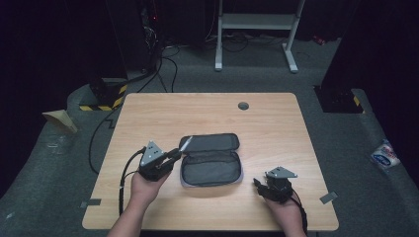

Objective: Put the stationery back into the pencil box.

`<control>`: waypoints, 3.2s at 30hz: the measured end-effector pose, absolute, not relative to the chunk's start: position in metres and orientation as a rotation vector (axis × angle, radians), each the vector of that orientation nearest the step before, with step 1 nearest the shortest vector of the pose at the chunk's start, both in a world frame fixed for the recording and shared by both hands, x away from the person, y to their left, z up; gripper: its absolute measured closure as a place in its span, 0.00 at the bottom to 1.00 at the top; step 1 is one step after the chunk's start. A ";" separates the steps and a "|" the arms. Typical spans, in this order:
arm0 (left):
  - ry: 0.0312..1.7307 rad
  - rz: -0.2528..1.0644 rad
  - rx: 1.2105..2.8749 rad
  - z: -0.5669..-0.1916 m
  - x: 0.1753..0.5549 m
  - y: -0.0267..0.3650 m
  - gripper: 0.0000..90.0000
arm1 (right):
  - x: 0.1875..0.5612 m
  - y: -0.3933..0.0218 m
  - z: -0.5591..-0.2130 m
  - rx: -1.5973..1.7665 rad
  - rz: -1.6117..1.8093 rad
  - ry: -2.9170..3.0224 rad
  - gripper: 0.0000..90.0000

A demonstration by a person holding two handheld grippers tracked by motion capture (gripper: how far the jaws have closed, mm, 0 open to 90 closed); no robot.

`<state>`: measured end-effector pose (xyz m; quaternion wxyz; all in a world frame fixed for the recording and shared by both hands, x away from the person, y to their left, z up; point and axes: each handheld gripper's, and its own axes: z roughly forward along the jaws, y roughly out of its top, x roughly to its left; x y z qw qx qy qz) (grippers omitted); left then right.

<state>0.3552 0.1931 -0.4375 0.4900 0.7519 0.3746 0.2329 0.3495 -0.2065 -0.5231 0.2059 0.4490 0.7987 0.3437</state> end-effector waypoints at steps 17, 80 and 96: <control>0.827 0.525 1.880 -0.440 0.371 0.159 0.88 | 0.349 -0.206 -0.523 1.251 0.957 2.225 0.48; 0.587 0.363 2.326 -0.475 0.394 0.088 0.88 | 0.349 -0.206 -0.523 1.258 0.957 2.221 0.49; 0.671 0.343 2.240 -0.470 0.399 0.094 0.68 | 0.349 -0.206 -0.523 1.260 0.959 2.220 0.50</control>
